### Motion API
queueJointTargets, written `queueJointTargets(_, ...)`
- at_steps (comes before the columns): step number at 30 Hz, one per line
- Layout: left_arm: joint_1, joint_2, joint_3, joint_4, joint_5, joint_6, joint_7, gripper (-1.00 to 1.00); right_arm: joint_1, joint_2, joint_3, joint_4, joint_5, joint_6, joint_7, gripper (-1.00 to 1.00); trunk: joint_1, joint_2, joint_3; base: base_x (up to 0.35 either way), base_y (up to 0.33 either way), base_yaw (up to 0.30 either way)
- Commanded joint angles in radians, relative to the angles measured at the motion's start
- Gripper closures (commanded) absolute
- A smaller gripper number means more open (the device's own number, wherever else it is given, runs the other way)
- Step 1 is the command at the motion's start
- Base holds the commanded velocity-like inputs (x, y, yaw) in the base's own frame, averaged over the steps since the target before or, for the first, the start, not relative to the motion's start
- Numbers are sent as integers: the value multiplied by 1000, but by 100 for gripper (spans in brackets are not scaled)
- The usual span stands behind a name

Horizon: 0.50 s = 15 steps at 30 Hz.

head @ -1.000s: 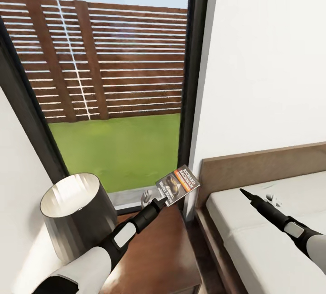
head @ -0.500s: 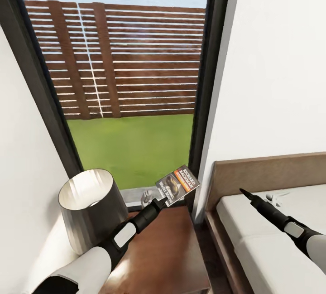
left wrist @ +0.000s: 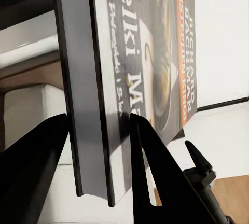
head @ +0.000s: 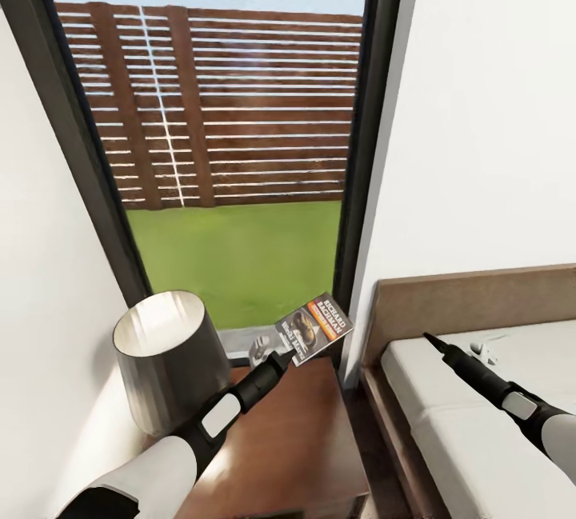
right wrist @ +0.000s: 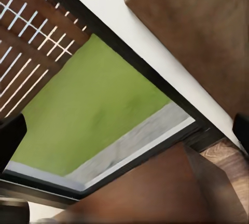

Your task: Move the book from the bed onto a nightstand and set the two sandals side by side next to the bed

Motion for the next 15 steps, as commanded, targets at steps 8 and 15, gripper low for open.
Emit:
queueJointTargets(8,-1,0,0,1,10,10,-3,100,-2,-1,-3,4,-2,-1,5,-100,0,-1,-1,-19,0,226)
queueJointTargets(15,-1,0,0,1,9,10,-2,100,-2,-1,-3,4,-2,-1,5,-100,0,-1,-1,-1,0,140)
